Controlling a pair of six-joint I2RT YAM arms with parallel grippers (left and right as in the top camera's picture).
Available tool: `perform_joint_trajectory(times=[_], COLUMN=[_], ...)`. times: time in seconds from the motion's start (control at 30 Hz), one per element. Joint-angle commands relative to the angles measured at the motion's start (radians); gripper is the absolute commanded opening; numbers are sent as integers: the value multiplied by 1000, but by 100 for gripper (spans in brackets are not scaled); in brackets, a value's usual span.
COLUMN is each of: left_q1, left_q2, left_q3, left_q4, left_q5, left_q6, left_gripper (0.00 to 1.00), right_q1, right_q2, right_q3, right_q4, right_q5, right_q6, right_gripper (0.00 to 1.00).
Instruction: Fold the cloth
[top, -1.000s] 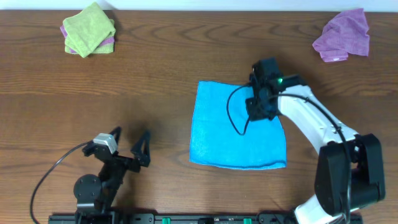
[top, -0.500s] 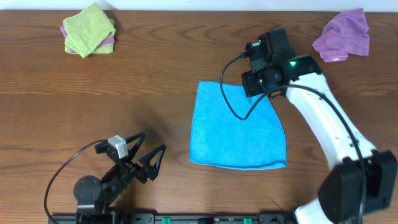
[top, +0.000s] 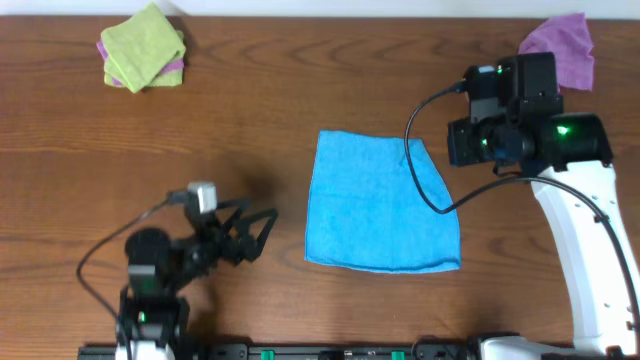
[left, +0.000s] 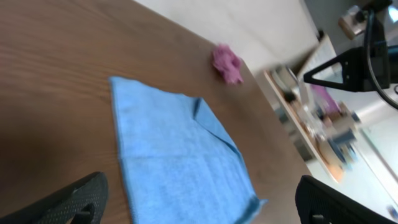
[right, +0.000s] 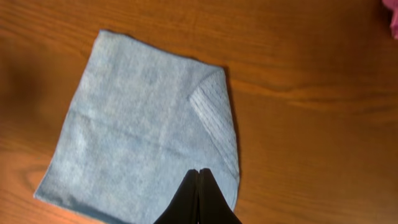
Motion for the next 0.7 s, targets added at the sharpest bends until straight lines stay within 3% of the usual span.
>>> perform_joint_trajectory(times=[0.0, 0.17, 0.37, 0.5, 0.67], left_q1=[-64, -191, -253, -287, -322], left_q2=[181, 550, 775, 889, 1026], left_q3=[126, 428, 691, 803, 900], left_q4=[-6, -224, -451, -509, -515], left_q5=[29, 0, -183, -239, -262], left_q6=[113, 318, 485, 511, 513], left_gripper=[97, 96, 96, 88, 58], right_q1=[-7, -56, -155, -224, -274], right_q2=[-19, -22, -58, -88, -90], right_q3=[8, 8, 8, 8, 4], right_q4=[-6, -21, -52, -50, -58], right_q5=[0, 4, 4, 3, 8], right_q6=[-11, -14, -15, -15, -19], right_gripper=[1, 2, 2, 1, 2])
